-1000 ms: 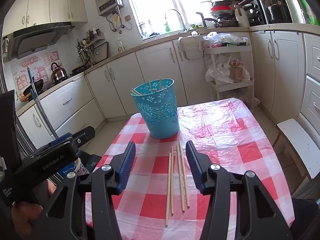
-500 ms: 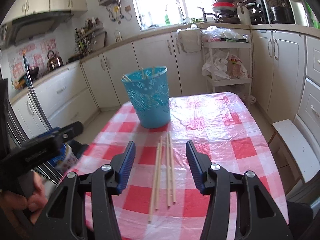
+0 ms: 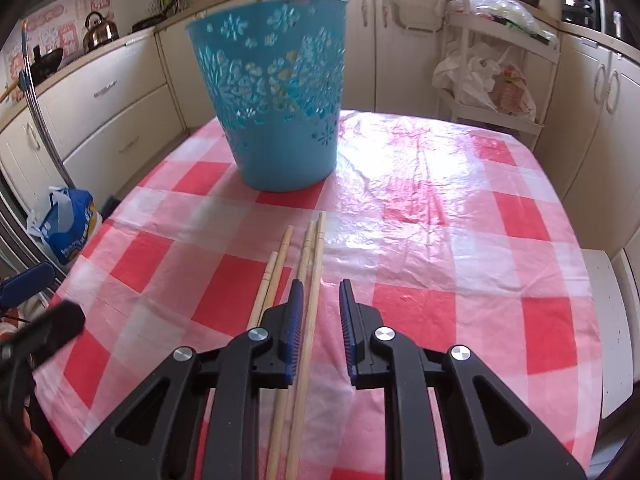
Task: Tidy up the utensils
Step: 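Close the right tool on a wooden chopstick, then lower the left tool onto a chopstick and close on it, then carry both chopsticks over the blue basket and open both tools to release them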
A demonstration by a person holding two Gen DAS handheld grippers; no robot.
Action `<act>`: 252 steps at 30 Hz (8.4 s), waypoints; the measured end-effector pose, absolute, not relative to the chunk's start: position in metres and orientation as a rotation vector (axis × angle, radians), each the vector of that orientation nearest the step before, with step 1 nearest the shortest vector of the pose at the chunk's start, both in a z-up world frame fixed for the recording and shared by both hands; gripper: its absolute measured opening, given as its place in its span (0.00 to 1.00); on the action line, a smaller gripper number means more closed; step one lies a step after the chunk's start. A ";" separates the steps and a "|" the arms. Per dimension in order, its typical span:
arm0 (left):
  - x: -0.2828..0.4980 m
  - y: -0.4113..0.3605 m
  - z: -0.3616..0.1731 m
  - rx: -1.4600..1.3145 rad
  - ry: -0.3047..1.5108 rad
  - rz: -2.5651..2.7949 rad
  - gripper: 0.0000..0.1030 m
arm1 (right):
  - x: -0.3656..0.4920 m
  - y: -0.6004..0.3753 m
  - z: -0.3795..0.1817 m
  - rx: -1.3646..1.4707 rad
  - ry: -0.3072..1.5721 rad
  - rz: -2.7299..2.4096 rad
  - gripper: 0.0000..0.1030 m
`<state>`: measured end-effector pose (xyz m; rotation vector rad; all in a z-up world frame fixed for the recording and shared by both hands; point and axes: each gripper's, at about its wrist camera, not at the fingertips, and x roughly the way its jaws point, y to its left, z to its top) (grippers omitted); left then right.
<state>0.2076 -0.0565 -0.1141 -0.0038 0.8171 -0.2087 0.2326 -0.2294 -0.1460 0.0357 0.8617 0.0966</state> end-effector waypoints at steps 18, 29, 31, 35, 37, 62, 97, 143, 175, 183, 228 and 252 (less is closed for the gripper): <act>0.225 -0.107 -0.149 0.047 0.943 -0.310 0.78 | 0.229 -0.256 -0.153 0.126 0.961 0.103 0.06; 0.221 -0.118 -0.161 0.131 0.969 -0.311 0.78 | 0.219 -0.266 -0.154 0.184 0.960 0.127 0.06; 0.222 -0.120 -0.160 0.140 0.966 -0.310 0.78 | 0.219 -0.265 -0.154 0.190 0.961 0.129 0.06; 0.224 -0.121 -0.159 0.170 0.957 -0.294 0.79 | 0.216 -0.264 -0.154 0.189 0.961 0.134 0.06; 0.227 -0.120 -0.159 0.183 0.964 -0.272 0.79 | 0.215 -0.264 -0.154 0.192 0.961 0.136 0.06; 0.227 -0.127 -0.158 0.172 0.973 -0.238 0.80 | 0.213 -0.267 -0.155 0.213 0.949 0.143 0.06; 0.238 -0.133 -0.158 0.326 0.967 -0.355 0.78 | 0.219 -0.252 -0.151 0.163 0.963 0.103 0.06; 0.218 -0.118 -0.161 0.207 0.915 -0.341 0.56 | 0.213 -0.231 -0.152 0.067 0.961 0.113 0.11; 0.247 -0.113 -0.162 0.156 0.989 -0.216 0.73 | 0.204 -0.281 -0.160 0.364 0.919 0.227 0.06; 0.247 -0.115 -0.162 0.150 0.964 -0.220 0.73 | 0.204 -0.268 -0.156 0.266 0.923 0.187 0.06; 0.287 -0.045 0.006 -0.132 0.534 -0.455 0.05 | 0.217 -0.262 -0.004 0.493 0.443 0.296 0.06; 0.426 -0.079 0.028 -0.327 0.282 -0.426 0.05 | 0.381 -0.251 0.026 0.525 0.219 0.100 0.06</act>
